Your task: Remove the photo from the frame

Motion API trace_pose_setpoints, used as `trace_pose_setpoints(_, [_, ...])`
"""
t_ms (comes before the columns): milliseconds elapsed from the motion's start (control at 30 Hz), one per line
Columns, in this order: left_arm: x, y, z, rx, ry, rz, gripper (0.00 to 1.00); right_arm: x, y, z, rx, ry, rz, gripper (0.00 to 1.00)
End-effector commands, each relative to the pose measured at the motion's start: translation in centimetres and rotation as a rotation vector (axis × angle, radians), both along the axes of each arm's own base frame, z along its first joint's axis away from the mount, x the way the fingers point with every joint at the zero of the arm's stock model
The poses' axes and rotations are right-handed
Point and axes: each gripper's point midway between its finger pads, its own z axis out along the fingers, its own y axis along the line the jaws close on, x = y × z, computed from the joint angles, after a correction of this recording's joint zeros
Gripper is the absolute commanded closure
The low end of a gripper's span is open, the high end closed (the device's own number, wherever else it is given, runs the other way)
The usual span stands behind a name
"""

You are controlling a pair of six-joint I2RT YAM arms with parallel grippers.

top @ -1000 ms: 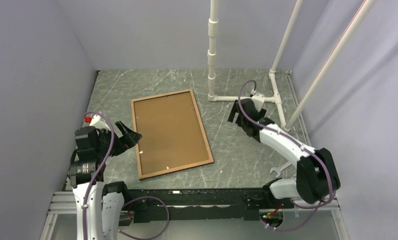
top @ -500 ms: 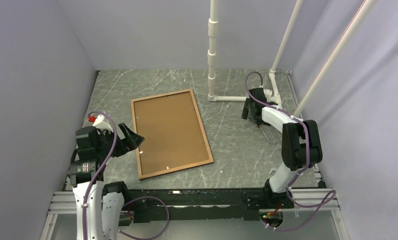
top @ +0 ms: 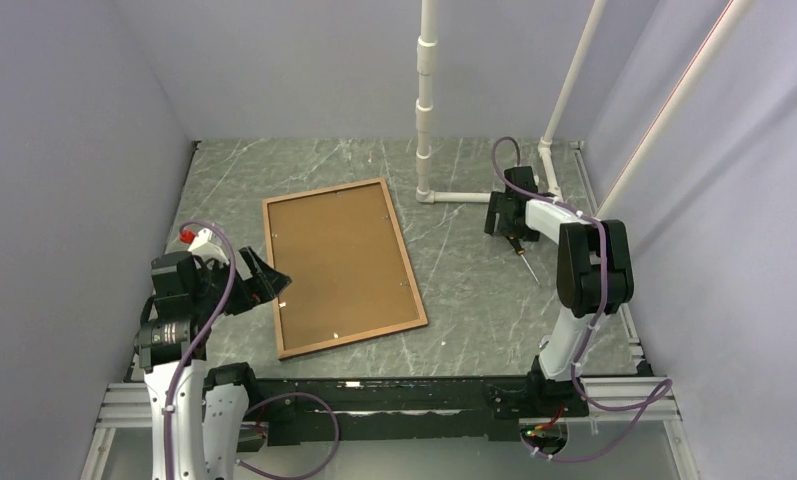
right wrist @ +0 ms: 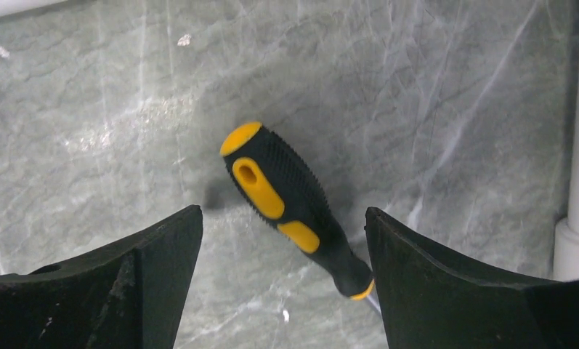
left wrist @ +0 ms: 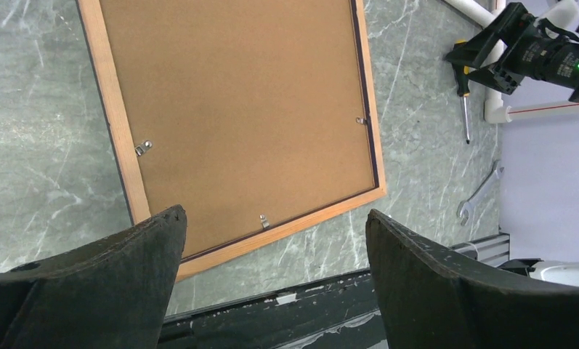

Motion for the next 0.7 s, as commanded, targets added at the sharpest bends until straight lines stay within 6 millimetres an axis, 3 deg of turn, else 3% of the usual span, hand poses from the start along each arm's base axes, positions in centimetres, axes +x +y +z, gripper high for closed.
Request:
trace_pose_setpoints(0, [-0.1, -1.0, 1.5, -0.038, -0.044, -0.048, 0.06, 1.5, 0.2, -0.5, 0.051, 0.010, 0.025, 0.20])
trace_pose_setpoints(233, [0.0, -3.2, 1.1, -0.196, -0.056, -0.106, 0.06, 1.4, 1.3, -0.9, 0.113, -0.020, 0.044, 0.40])
trace_pose_setpoints(400, [-0.1, -4.8, 0.1, -0.241, -0.022, -0.146, 0.06, 1.4, 2.0, -1.2, 0.145, -0.018, 0.051, 0.66])
trace_pose_setpoints(667, [-0.4, -8.1, -2.4, -0.296, 0.060, -0.222, 0.06, 1.2, 4.0, -0.7, 0.181, -0.031, 0.092, 0.98])
